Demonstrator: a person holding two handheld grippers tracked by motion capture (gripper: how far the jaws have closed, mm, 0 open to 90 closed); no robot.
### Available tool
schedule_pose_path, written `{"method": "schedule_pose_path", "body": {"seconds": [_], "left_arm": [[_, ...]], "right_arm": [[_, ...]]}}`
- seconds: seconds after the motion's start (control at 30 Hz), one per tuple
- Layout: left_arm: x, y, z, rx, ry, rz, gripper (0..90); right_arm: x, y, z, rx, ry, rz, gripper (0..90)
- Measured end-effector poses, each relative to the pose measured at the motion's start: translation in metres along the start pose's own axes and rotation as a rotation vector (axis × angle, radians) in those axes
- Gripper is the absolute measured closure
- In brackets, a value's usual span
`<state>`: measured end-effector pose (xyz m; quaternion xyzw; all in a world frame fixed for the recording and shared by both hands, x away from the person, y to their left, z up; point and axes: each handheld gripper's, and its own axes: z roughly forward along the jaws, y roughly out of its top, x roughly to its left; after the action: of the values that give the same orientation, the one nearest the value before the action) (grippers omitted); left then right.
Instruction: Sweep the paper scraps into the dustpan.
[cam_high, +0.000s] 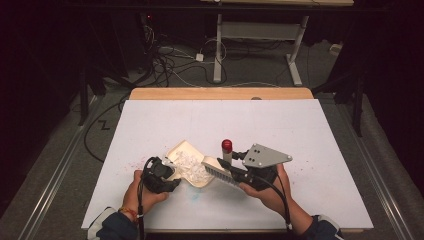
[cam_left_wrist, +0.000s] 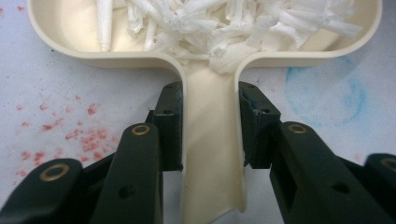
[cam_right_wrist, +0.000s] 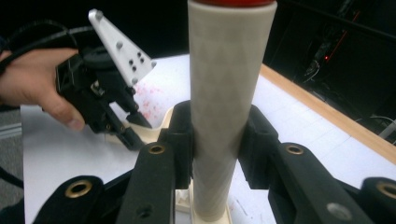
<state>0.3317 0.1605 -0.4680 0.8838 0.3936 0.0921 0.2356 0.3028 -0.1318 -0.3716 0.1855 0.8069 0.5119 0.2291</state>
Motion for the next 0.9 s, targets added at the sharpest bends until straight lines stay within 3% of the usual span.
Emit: {"method": "schedule_pose_path", "body": {"seconds": [0.1, 0.47, 0.9], "left_arm": [[0.000, 0.000, 0.000, 0.000, 0.001, 0.002, 63.4], [0.005, -0.002, -0.001, -0.012, 0.006, -0.013, 63.4], [0.008, -0.005, -0.005, -0.025, 0.021, -0.019, 63.4]], "right_arm": [[-0.006, 0.004, -0.007, -0.028, -0.012, 0.022, 70.5], [-0.012, 0.007, -0.025, -0.061, -0.012, 0.028, 70.4], [-0.016, 0.003, -0.055, -0.036, 0.002, 0.009, 70.4]]}}
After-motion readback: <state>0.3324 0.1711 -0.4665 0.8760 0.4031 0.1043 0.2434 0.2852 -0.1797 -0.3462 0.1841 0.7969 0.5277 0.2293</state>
